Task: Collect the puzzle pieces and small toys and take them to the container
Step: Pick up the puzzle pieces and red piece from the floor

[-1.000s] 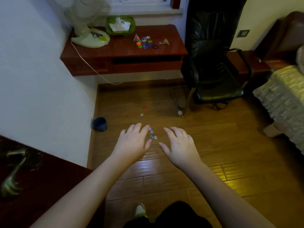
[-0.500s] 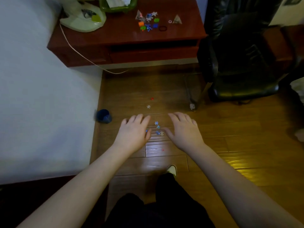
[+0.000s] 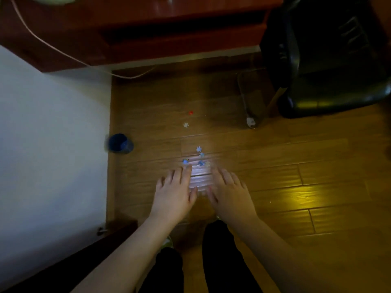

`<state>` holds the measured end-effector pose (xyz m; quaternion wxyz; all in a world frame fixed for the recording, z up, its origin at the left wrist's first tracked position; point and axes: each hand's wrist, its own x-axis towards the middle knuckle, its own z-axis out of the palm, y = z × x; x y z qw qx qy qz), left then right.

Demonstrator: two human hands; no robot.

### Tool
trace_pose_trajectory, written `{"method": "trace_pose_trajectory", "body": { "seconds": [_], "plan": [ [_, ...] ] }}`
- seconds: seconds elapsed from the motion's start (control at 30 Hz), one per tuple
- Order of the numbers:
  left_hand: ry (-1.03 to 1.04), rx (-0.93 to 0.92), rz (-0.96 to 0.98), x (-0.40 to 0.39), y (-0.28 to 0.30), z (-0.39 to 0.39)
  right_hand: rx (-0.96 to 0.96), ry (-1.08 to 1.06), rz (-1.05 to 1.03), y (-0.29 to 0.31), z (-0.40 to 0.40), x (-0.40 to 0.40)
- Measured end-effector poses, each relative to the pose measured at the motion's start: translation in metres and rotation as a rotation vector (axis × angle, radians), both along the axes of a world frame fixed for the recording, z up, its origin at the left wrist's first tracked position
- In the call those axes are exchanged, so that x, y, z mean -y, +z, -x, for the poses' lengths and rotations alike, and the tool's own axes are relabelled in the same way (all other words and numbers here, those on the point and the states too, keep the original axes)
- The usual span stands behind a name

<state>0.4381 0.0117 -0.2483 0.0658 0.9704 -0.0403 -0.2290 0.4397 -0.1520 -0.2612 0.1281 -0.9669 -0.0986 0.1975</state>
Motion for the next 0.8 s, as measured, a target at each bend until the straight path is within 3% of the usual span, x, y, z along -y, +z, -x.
{"method": "trace_pose_trajectory", "body": {
  "seconds": [0.13,0.53,0.8],
  "plan": [
    [-0.036,-0.050,-0.024,-0.008,-0.079,-0.013,-0.018,-0.041,-0.020,-0.078,-0.007,-0.019],
    [-0.095,-0.021,-0.023,-0.037,-0.357,0.000,-0.410,-0.125,0.080,-0.366,0.017,-0.060],
    [-0.035,-0.063,0.067,-0.036,-0.519,-0.019,-0.397,-0.114,0.156,-0.524,0.011,-0.060]
  ]
}}
